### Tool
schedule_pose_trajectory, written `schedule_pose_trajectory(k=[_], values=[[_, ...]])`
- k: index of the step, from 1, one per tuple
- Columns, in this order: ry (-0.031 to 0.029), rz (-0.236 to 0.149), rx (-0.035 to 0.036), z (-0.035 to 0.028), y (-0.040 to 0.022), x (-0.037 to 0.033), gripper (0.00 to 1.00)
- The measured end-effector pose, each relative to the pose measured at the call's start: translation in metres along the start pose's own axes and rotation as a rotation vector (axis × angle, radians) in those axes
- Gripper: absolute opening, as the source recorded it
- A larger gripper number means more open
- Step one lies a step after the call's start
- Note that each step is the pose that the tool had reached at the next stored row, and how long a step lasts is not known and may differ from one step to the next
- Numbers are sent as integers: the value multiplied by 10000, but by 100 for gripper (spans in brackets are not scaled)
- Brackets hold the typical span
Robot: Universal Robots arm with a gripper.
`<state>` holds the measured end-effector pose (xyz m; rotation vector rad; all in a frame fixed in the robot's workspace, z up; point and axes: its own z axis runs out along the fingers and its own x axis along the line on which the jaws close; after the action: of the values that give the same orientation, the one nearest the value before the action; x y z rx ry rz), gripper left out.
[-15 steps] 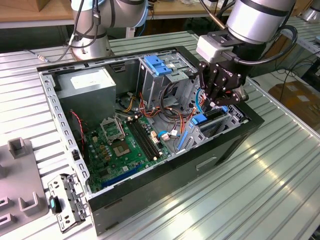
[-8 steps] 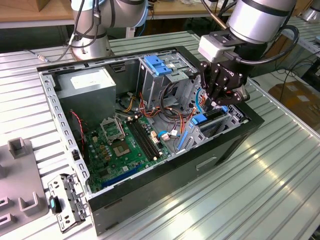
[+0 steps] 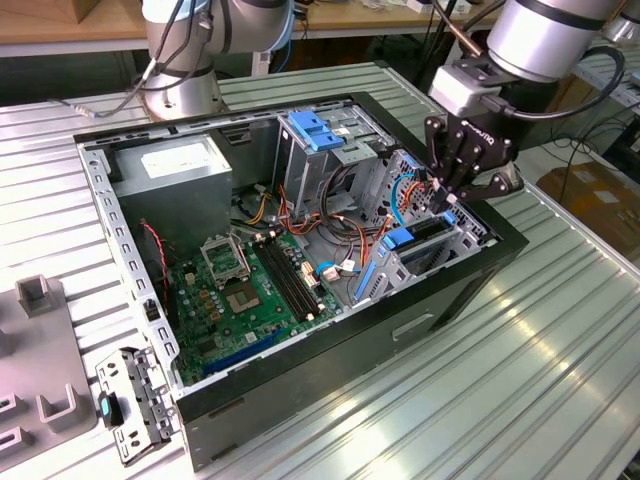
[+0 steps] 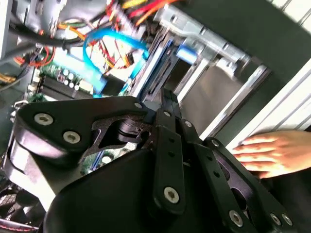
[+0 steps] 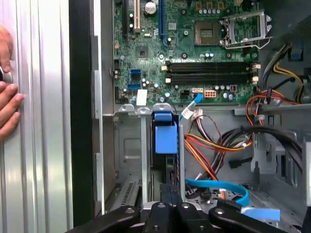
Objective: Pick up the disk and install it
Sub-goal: 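Insert the first disk wire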
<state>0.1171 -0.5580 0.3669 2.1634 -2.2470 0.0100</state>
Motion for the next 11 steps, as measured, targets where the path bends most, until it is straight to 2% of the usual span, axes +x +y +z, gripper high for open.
schedule_pose_trajectory(k=[1,3,5,8,11], values=[[-1,-6,0,-1,-48,-2,11],[-11,-87,0,-2,-105,-4,11],[-9,-296,4,-2,-117,-6,11],[-1,-1075,17,-35,-118,-4,11],[0,-1284,7,-95,-131,-19,11]])
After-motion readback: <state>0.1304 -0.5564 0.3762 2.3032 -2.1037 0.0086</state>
